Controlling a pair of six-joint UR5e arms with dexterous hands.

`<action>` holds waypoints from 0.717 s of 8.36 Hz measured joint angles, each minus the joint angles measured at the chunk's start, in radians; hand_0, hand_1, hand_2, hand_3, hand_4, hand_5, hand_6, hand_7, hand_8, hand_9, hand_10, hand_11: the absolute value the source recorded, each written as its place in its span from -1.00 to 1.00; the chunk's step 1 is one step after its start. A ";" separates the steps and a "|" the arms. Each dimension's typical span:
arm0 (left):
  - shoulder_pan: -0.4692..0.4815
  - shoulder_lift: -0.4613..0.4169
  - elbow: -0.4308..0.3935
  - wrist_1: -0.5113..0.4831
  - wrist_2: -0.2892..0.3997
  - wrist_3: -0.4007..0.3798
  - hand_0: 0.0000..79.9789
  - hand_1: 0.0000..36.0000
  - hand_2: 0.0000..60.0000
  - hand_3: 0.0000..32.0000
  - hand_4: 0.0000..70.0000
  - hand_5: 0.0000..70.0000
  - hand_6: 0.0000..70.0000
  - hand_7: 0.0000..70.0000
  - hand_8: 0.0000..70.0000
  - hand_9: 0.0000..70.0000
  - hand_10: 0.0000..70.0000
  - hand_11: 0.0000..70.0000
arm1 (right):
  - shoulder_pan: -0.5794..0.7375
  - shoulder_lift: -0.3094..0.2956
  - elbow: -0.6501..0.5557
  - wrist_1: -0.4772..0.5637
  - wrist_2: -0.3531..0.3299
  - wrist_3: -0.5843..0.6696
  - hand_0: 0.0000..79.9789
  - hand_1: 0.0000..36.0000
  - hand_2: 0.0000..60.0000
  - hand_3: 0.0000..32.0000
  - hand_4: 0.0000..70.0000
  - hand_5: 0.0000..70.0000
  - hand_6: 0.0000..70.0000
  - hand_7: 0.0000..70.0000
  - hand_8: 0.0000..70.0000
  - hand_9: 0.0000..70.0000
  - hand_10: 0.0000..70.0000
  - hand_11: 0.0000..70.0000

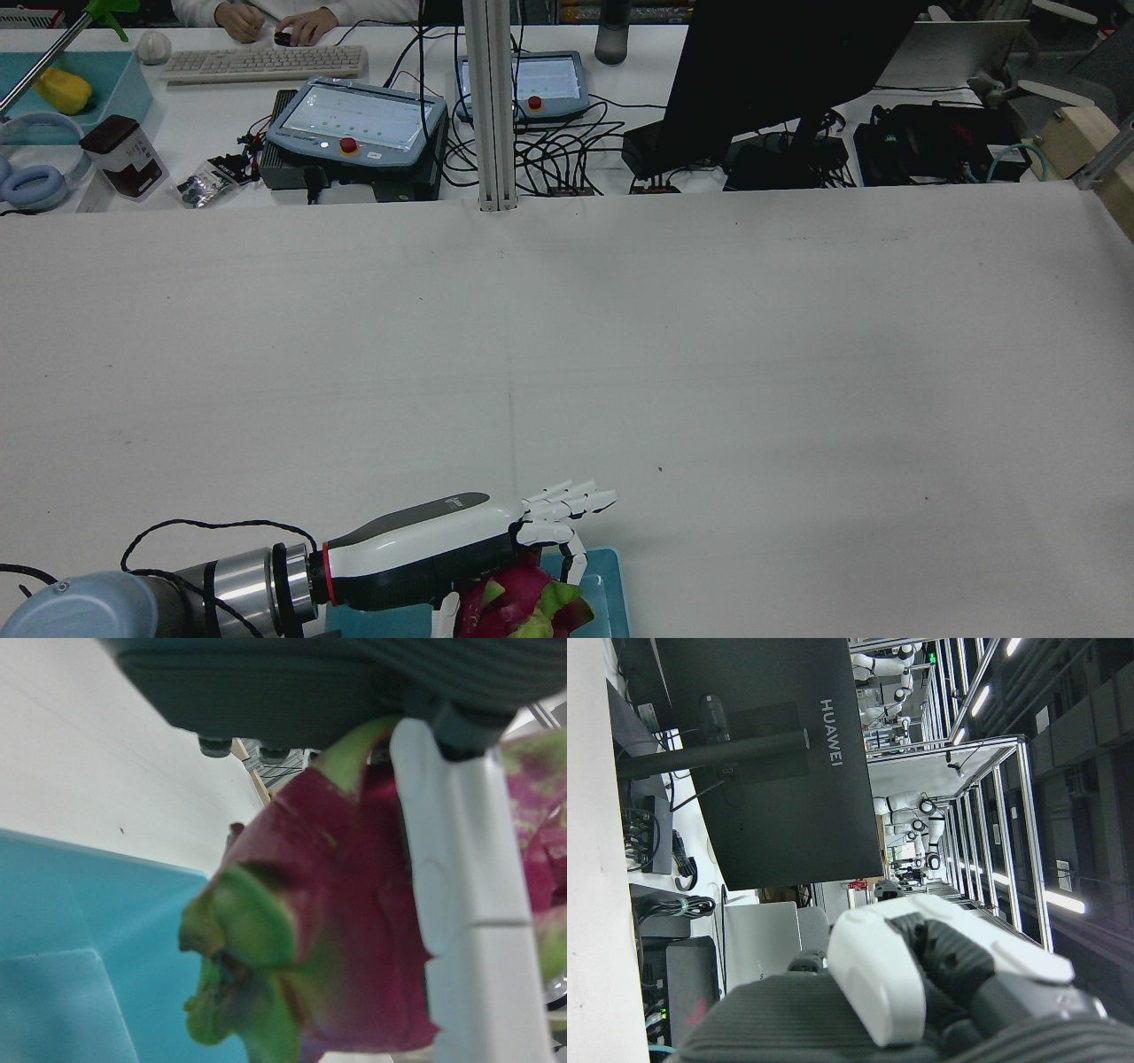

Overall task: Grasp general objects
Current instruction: 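Open the left hand's fingers to release the fruit into the tray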

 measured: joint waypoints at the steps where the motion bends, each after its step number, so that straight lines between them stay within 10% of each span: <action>1: 0.000 0.000 0.000 -0.001 0.000 0.000 0.19 -0.61 -1.00 0.27 -1.00 -1.00 -1.00 -0.97 -1.00 -1.00 -1.00 -1.00 | 0.000 0.000 0.000 0.000 0.000 0.000 -1.00 -1.00 -1.00 -1.00 -1.00 -1.00 -1.00 -1.00 -1.00 -1.00 -1.00 -1.00; 3: -0.001 0.005 0.001 -0.017 0.000 -0.001 0.03 -0.83 -1.00 -0.01 -1.00 -1.00 -1.00 -1.00 -1.00 -1.00 -1.00 -1.00 | 0.000 0.000 0.000 0.000 0.000 0.000 -1.00 -1.00 -1.00 -1.00 -1.00 -1.00 -1.00 -1.00 -1.00 -1.00 -1.00 -1.00; 6: -0.007 0.019 0.001 -0.034 0.000 -0.004 0.24 -0.30 -1.00 -0.40 -0.92 -1.00 -1.00 -0.93 -1.00 -1.00 -1.00 -1.00 | 0.000 0.000 0.000 0.000 0.000 0.000 -1.00 -1.00 -1.00 -1.00 -1.00 -1.00 -1.00 -1.00 -1.00 -1.00 -1.00 -1.00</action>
